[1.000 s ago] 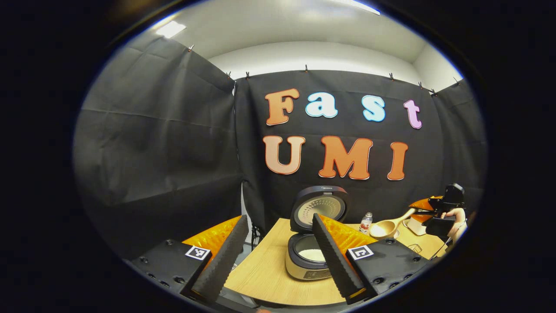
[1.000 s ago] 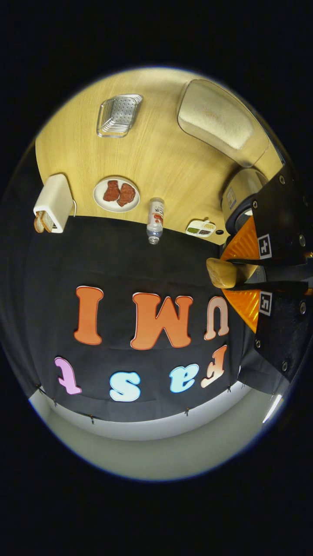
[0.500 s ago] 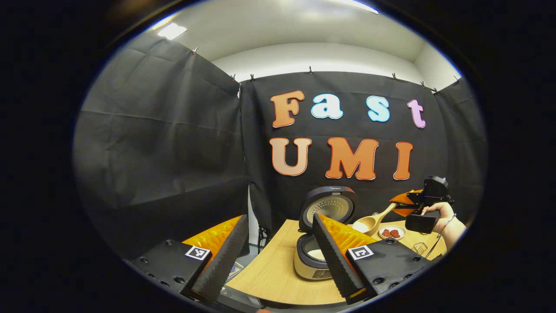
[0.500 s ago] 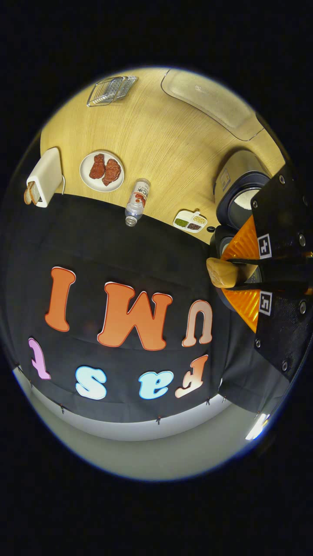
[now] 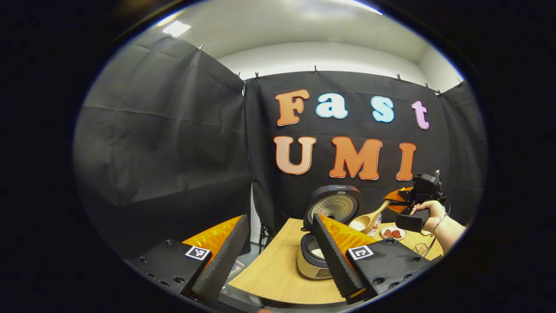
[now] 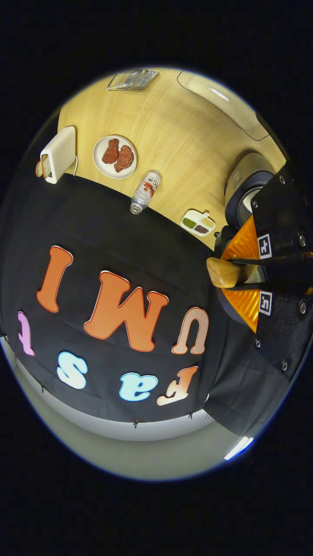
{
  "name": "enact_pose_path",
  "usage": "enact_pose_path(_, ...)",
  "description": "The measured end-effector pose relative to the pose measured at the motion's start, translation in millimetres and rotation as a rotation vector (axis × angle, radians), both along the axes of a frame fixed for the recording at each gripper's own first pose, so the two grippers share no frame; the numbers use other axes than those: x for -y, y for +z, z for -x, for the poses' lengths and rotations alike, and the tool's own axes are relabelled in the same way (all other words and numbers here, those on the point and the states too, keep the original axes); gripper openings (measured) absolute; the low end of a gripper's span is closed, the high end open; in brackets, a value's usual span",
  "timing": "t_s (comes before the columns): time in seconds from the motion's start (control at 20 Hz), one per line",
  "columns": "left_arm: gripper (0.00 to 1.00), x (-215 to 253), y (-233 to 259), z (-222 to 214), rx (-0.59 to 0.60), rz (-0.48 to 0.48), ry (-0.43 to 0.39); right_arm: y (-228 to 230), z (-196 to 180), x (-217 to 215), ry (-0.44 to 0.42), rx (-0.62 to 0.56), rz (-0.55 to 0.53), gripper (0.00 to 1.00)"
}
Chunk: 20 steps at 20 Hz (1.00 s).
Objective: Close the left gripper, press the button to open the rice cooker; take a wooden spoon from the chopstick holder with the right hand, scoop a spoonful of rice and pour it into the rice cooker, then put the wooden spoon back into the chopstick holder.
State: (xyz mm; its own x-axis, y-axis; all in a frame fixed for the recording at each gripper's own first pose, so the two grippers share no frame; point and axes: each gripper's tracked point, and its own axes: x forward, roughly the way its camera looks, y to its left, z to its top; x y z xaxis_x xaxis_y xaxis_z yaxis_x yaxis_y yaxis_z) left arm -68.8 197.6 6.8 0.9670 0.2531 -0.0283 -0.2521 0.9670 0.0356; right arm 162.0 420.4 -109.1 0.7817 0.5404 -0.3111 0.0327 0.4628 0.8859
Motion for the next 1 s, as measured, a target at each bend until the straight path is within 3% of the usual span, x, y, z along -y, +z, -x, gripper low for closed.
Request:
enact_pose_path(0.4, 0.98, -8, 3, 6, 0.009, 0.005, -0.003, 12, 2, -22, 0.048, 0.088, 0.090, 0.12)
enact_pose_path(1.0, 0.98, -9, 0, 5, -0.001, 0.003, -0.006, 17, 1, -25, 0.062, 0.137, 0.126, 0.13)
